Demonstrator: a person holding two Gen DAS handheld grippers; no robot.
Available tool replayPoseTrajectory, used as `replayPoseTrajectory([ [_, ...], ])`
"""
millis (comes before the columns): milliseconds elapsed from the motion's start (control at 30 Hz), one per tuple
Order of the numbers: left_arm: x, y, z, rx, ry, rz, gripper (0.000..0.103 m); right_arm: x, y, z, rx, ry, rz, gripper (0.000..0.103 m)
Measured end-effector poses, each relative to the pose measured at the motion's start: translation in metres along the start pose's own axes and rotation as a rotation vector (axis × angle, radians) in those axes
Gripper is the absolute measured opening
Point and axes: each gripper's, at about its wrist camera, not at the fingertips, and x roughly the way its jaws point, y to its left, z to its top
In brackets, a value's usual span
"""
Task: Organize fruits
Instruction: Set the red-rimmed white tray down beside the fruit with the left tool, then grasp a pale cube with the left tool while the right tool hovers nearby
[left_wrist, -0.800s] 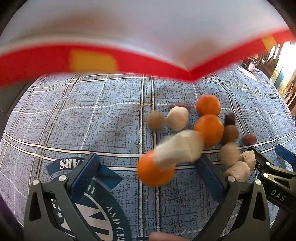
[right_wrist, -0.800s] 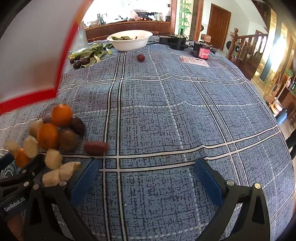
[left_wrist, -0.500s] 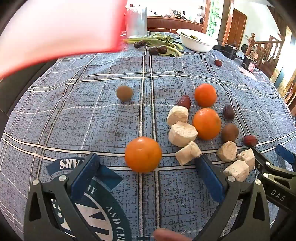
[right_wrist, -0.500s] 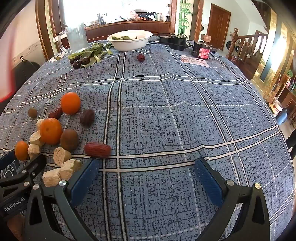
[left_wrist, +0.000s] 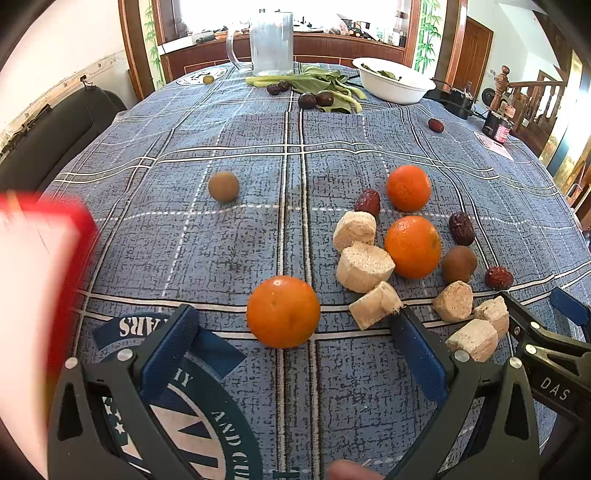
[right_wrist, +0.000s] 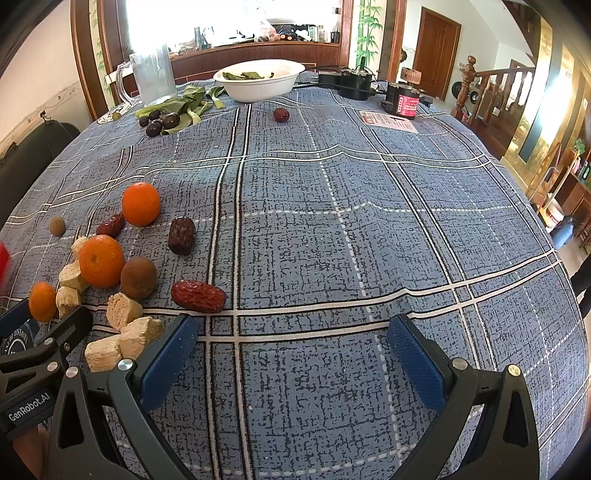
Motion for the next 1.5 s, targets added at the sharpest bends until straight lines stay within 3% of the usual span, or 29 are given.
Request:
replayPoseTrajectory([
  [1300, -0.001, 0.001, 0.000, -0.016, 0.012, 0.009, 0.103, -0.002, 0.004, 0.002, -0.001, 0.002, -0.001, 0.103],
  [1367, -0.013, -0.003, -0.002, -0.020, -0.006, 0.007, 0.103, -0.003, 0.003, 0.003, -0.004, 0.004, 0.001, 0.103],
  [1500, -0.057, -0.010, -0.006, 0.039, -0.132, 0.036, 0.103, -0.006, 0.001, 0.005, -0.067, 0.053, 0.060, 0.102],
])
